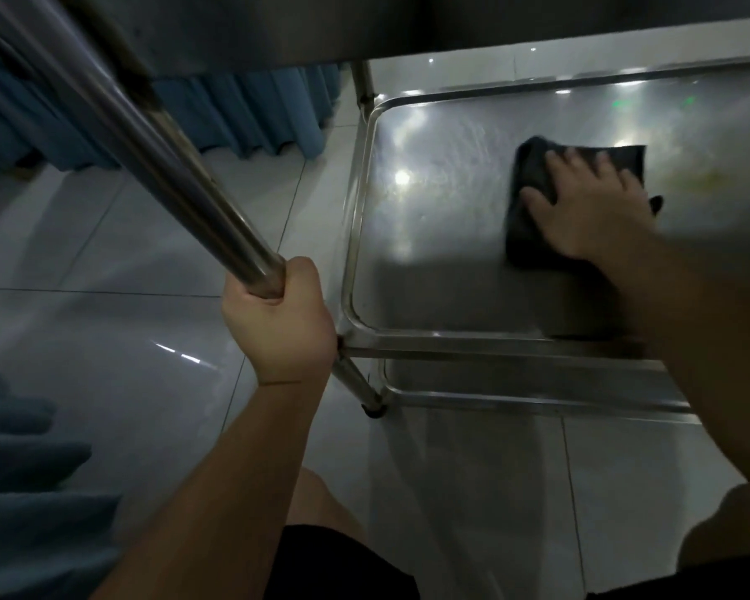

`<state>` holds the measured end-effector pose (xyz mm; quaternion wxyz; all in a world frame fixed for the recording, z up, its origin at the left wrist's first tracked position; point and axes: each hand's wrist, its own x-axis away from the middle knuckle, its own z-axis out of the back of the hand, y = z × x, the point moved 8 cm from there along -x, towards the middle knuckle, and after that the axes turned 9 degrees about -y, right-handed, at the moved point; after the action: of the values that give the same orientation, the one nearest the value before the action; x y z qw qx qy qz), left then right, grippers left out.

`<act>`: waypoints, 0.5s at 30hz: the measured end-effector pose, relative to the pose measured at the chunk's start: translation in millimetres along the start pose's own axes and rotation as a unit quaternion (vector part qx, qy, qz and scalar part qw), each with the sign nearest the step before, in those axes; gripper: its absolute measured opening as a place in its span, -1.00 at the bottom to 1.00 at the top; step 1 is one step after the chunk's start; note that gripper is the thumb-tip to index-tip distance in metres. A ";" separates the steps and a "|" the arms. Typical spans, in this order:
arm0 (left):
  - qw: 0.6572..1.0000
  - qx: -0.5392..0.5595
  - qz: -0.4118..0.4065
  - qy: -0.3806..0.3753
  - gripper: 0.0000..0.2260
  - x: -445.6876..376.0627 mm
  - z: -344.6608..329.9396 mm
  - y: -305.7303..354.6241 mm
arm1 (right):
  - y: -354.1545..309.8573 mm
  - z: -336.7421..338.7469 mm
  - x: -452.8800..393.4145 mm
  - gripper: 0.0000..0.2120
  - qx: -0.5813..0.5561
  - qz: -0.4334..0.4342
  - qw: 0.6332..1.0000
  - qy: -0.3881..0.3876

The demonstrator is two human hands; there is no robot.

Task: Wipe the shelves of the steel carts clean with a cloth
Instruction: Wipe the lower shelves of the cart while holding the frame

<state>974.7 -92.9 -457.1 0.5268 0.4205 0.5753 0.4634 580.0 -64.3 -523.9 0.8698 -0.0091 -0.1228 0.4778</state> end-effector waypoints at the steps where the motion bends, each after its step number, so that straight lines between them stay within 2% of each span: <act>1: 1.000 0.001 -0.002 0.003 -0.83 -0.9 0.2 0.4 | -2.3 0.6 -12.1 -0.21 -0.014 -0.029 0.999 -0.006; 4: 1.000 0.009 -0.006 0.001 -0.83 -4.0 -0.1 -0.9 | -47.2 0.9 -45.0 -0.21 -0.038 -0.042 0.998 -0.034; 7: 1.000 0.020 -0.020 -0.003 -0.82 -4.9 0.2 -0.9 | -118.9 -1.3 -64.6 -0.21 -0.045 0.040 0.997 -0.058; 11: 1.000 0.022 -0.010 0.003 -0.80 -5.2 -1.1 -2.6 | -201.8 -13.7 -49.6 -0.22 -0.005 0.172 0.982 -0.073; 15: 0.999 0.033 -0.017 0.001 -0.76 -6.4 -3.1 -2.1 | -221.3 -22.7 -7.2 -0.24 0.023 0.232 0.970 -0.068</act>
<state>972.2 -99.8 -457.7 0.5201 0.4274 0.5979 0.4350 764.8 -188.2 -517.9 0.7250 0.0148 -0.1652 0.6685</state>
